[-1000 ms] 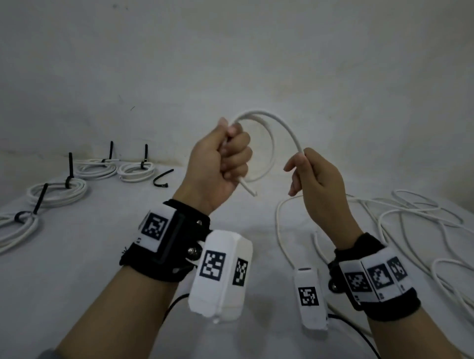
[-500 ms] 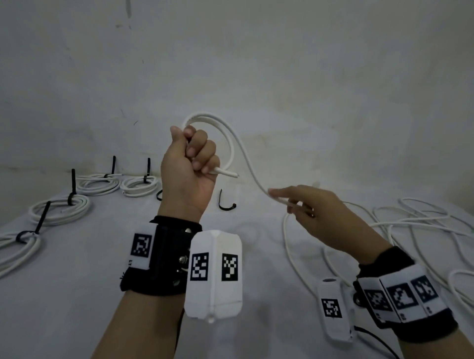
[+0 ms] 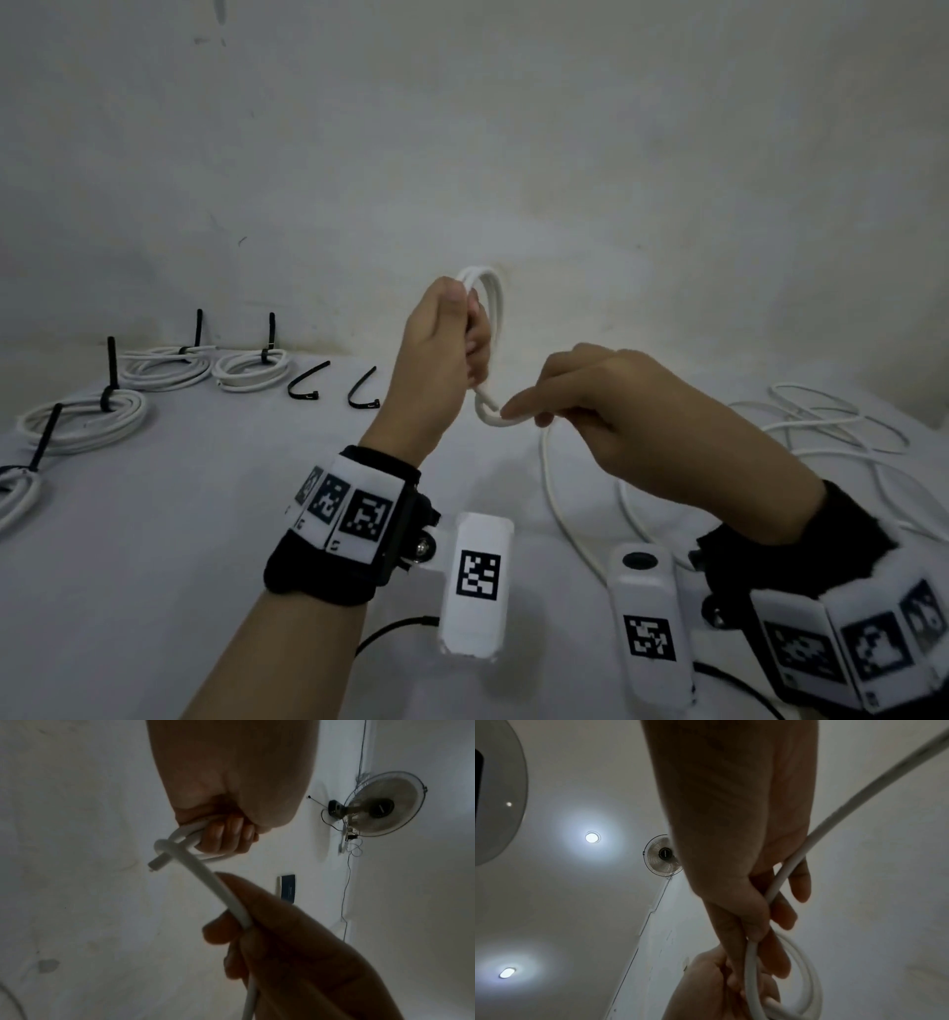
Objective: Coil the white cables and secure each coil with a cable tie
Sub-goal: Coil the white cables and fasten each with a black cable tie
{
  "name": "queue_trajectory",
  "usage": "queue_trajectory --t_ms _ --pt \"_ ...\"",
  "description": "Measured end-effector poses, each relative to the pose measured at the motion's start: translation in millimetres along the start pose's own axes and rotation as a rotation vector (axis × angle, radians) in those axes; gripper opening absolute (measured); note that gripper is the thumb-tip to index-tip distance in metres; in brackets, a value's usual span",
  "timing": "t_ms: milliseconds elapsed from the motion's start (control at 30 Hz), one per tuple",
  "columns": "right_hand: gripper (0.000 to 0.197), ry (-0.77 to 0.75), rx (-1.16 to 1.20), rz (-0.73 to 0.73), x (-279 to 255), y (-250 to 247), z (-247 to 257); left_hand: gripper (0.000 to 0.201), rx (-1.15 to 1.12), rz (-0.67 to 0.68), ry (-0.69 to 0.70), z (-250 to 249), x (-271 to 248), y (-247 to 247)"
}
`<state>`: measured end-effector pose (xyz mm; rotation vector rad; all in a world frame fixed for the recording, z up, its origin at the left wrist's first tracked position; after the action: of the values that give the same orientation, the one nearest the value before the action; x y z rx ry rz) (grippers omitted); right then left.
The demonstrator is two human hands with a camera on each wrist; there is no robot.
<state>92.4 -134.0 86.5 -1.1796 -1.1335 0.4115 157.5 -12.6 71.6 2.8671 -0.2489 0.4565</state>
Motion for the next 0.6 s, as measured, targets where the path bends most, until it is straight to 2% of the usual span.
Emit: queue_trajectory --t_ms 133,233,367,500,600 --pt "0.028 0.002 0.044 -0.155 1 -12 3 0.035 0.104 0.086 -0.037 7 -3 14" --pt "0.018 0.035 -0.089 -0.325 -3 -29 2 0.034 0.172 0.147 -0.095 9 -6 20" --pt "0.025 0.086 -0.288 -0.466 -10 -38 -1 0.037 0.182 0.243 -0.131 16 -11 32" --pt "0.036 0.150 -0.269 -0.576 -17 -40 -11 0.037 0.076 0.292 -0.184 17 -14 40" --pt "0.035 0.155 -0.254 -0.617 -18 -37 -15 0.036 -0.007 0.305 -0.268 18 -14 42"
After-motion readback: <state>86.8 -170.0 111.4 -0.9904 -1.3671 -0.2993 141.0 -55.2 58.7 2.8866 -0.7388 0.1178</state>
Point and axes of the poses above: each hand's wrist, its own x-axis towards the middle knuckle, its own y-axis out of the palm, z = x × y, the point moved 6 cm from there along x, towards the middle knuckle, and after that the axes turned 14 degrees about -y, right-handed, at the moved point
